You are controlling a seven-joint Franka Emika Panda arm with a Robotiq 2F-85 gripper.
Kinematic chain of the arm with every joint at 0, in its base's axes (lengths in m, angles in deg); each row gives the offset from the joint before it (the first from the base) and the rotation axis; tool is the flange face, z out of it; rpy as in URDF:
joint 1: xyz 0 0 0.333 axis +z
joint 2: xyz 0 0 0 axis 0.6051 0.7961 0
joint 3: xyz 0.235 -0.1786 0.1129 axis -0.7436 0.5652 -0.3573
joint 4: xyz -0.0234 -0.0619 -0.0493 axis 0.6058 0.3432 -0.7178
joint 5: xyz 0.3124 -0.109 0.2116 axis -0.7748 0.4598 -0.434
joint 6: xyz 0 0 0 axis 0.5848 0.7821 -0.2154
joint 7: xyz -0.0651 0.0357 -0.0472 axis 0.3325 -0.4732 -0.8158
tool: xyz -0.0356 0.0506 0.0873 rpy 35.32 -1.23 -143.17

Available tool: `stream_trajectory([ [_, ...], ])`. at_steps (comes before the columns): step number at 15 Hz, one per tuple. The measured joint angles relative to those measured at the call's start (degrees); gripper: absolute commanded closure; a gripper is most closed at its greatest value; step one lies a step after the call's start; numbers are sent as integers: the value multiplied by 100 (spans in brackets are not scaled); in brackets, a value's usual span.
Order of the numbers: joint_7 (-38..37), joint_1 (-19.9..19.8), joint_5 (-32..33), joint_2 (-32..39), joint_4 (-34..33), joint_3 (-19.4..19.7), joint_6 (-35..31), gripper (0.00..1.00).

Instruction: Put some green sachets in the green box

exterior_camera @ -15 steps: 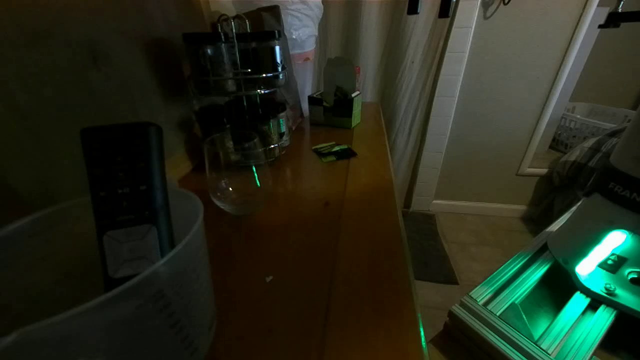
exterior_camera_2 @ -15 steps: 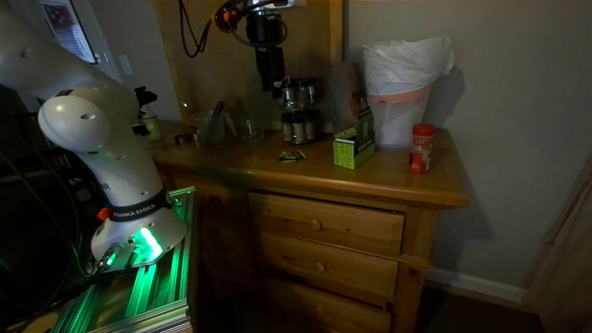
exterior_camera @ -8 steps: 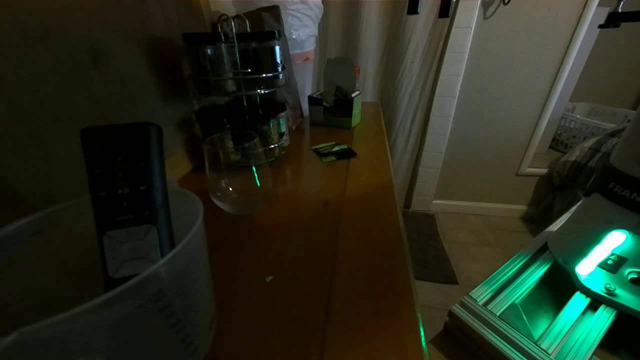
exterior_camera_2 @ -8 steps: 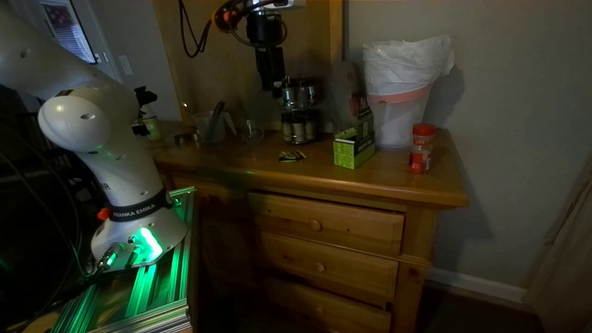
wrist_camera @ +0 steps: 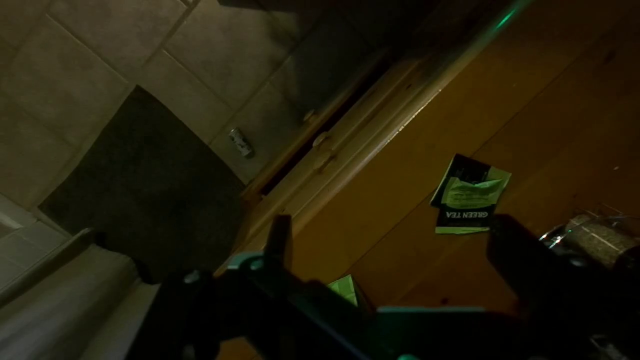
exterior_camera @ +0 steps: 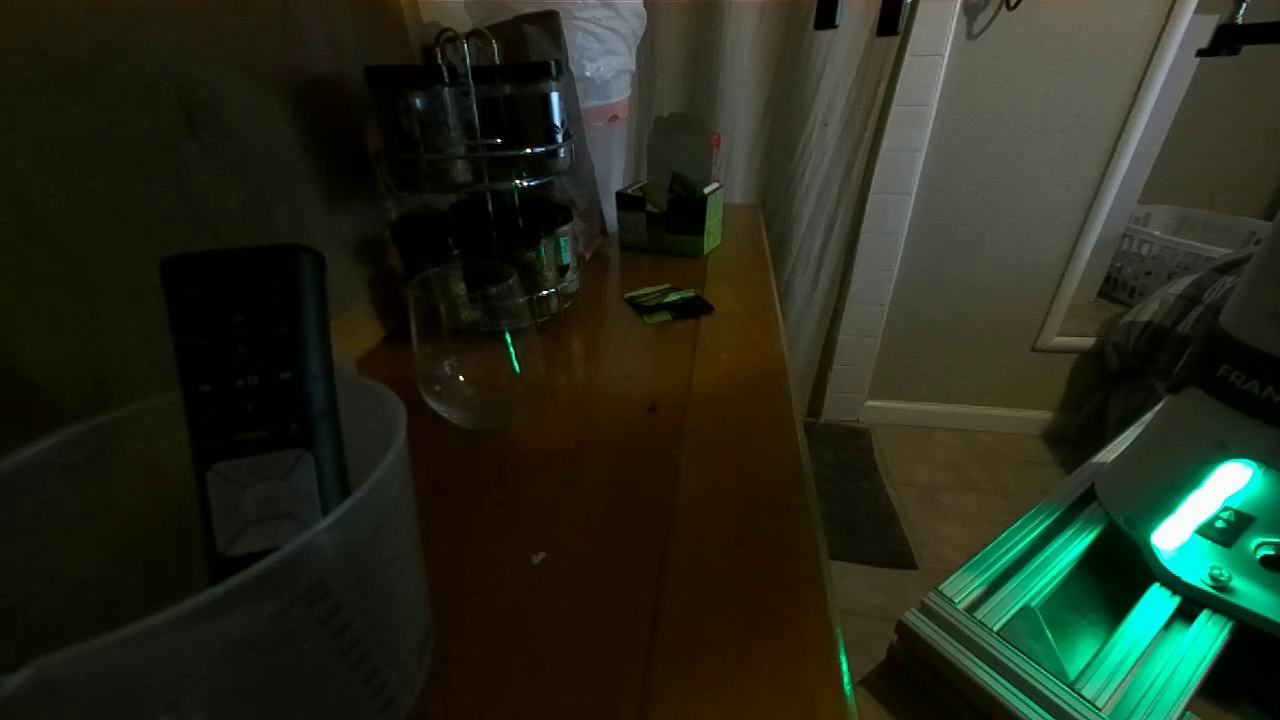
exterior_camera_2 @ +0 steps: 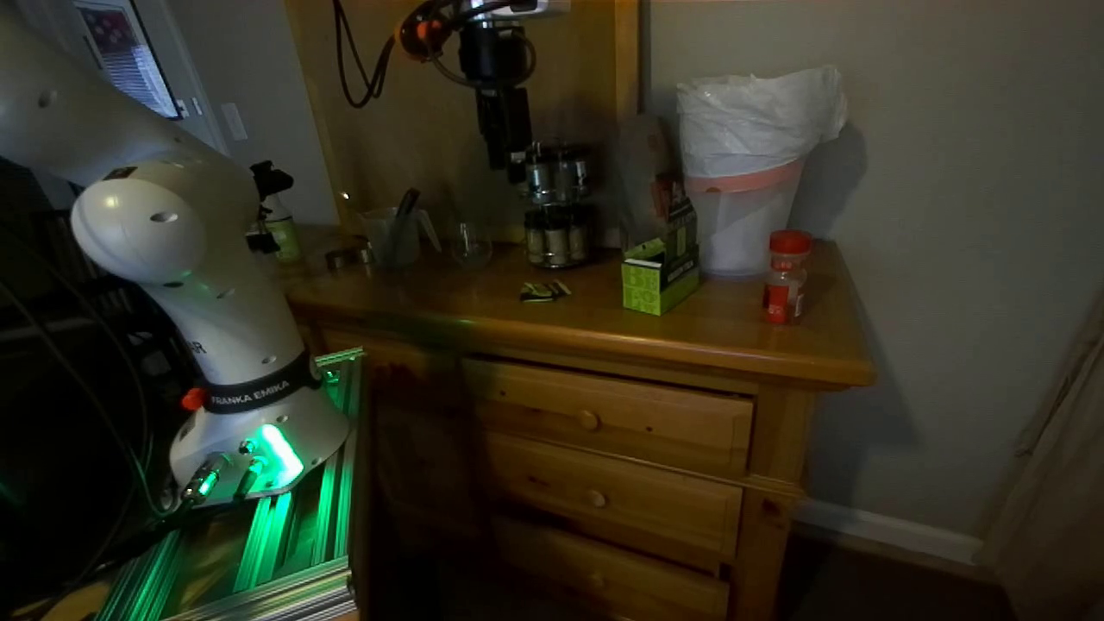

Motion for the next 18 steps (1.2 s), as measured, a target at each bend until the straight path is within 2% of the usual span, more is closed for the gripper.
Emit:
stream_trajectory([
  [4, 388, 188, 174, 42, 4, -207, -136, 0],
  [8, 756, 607, 353, 260, 5, -562, -454, 0],
  [10, 1086, 798, 431, 463, 16, -609, -738, 0],
  [18, 3348, 1158, 505, 1628, 655, -226, -2911, 0],
])
